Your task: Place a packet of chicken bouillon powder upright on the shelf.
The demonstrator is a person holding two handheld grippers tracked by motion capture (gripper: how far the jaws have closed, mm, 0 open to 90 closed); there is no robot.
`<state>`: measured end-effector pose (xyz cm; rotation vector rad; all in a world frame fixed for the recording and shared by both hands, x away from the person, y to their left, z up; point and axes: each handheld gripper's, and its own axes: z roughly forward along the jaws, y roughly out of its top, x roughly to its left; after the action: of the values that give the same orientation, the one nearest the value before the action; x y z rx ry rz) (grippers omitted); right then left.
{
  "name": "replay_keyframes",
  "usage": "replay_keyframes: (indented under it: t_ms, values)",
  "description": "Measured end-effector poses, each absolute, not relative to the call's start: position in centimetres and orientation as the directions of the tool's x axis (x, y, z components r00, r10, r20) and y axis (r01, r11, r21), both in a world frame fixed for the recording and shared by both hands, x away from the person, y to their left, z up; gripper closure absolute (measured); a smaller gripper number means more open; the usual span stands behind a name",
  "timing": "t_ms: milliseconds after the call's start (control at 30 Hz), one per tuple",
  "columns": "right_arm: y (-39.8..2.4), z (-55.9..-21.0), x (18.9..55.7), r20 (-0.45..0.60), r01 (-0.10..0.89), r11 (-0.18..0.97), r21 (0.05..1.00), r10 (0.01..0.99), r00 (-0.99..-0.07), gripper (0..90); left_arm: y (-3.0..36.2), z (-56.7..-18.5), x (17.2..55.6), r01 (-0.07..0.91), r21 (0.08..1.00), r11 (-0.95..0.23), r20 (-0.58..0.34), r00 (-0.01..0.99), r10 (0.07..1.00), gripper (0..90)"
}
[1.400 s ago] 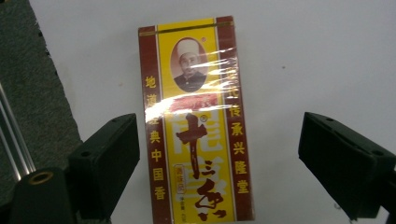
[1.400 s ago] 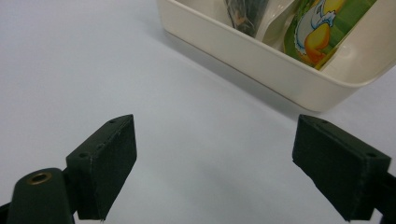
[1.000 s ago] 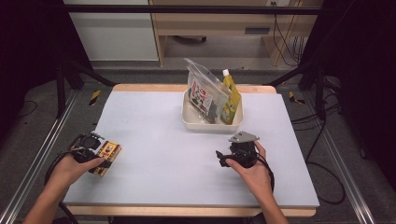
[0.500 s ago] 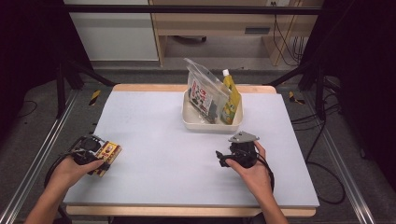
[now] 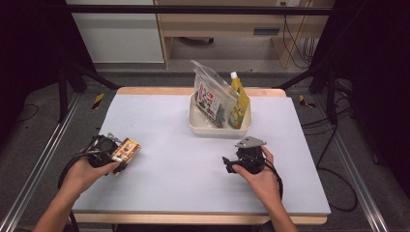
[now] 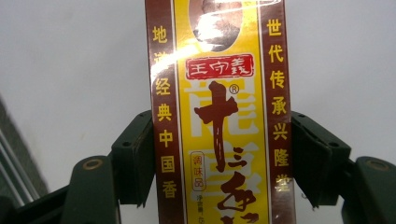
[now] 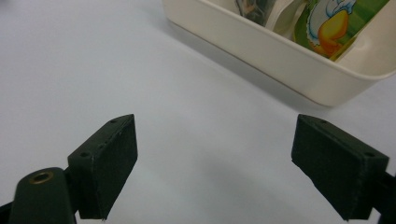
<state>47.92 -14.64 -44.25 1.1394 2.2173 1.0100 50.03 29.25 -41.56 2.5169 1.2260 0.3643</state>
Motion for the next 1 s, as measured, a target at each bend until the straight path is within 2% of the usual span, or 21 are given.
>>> replay_keyframes:
  t_ms: [133, 433, 767, 1000]
  values:
    - [-14.4, -44.4, 48.0, -0.05, 0.506, 0.389, 0.77, 0.828, -0.559, 15.0, 26.4, -41.1, 50.5, 0.665, 0.426, -0.613, 0.068, 0.652, 0.755, 31.1]
    - [-14.6, -44.5, 48.1, -0.036, 0.519, 0.371, 0.77, 0.838, -0.545, 16.0, 20.4, -41.0, 51.0, 0.554, 0.452, -0.699, 0.102, 0.746, 0.658, 31.2]
    - [-14.7, -44.3, 48.2, -0.02, 0.521, 0.359, 0.775, 0.837, -0.547, 18.1, 17.0, -41.4, 50.5, 0.474, 0.463, -0.749, 0.142, 0.794, 0.591, 31.2]
    - [-14.6, -43.7, 48.3, 0.005, 0.521, 0.345, 0.781, 0.83, -0.557, 22.2, 15.5, -41.7, 50.1, 0.417, 0.512, -0.751, 0.161, 0.812, 0.561, 31.2]
